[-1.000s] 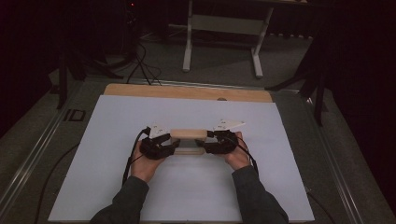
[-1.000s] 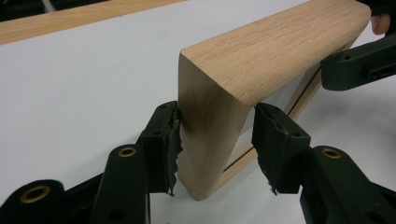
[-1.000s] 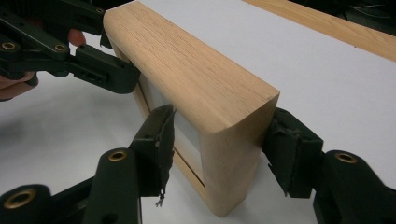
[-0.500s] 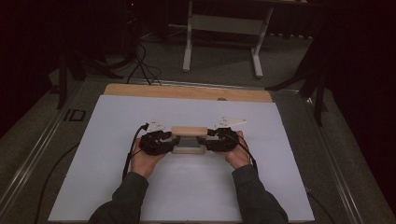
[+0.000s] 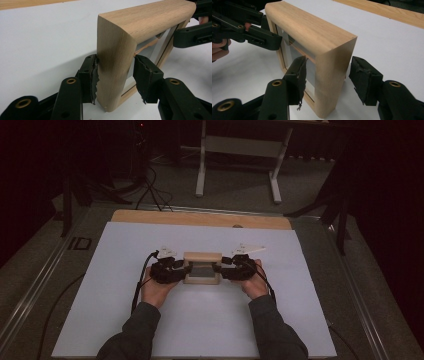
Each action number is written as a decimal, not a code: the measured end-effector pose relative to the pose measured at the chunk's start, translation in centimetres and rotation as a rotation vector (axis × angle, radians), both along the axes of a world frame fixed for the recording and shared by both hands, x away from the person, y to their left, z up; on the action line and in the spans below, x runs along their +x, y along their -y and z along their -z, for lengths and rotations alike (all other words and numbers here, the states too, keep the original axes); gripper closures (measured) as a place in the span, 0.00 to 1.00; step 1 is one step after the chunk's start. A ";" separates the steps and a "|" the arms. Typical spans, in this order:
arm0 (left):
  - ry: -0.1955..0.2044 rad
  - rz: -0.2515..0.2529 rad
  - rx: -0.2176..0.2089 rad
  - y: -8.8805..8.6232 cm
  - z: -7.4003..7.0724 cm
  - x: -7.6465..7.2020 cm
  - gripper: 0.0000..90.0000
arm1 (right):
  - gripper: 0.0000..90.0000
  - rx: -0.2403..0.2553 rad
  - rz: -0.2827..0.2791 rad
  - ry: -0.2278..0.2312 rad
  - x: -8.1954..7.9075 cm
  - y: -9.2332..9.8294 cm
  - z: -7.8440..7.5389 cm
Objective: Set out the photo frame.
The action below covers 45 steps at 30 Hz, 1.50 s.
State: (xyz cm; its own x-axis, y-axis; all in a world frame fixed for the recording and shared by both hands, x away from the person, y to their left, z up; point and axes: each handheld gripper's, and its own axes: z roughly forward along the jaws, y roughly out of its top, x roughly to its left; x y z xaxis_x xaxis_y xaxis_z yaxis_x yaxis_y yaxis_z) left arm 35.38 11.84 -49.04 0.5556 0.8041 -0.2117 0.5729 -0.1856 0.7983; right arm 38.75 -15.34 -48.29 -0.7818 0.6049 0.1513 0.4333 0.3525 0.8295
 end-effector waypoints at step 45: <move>0.072 -0.087 0.035 -4.1 -1.0 -2.2 0.48 | 0.43 -0.036 0.058 0.033 -0.5 1.8 -1.0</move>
State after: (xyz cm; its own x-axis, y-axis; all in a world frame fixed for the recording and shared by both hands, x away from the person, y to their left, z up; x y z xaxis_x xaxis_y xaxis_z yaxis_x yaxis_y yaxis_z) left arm 33.16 15.92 -48.02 0.4965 0.8559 -0.1447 0.5296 -0.1665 0.8317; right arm 38.28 -17.12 -47.31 -0.7498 0.6536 0.1028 0.4259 0.3579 0.8310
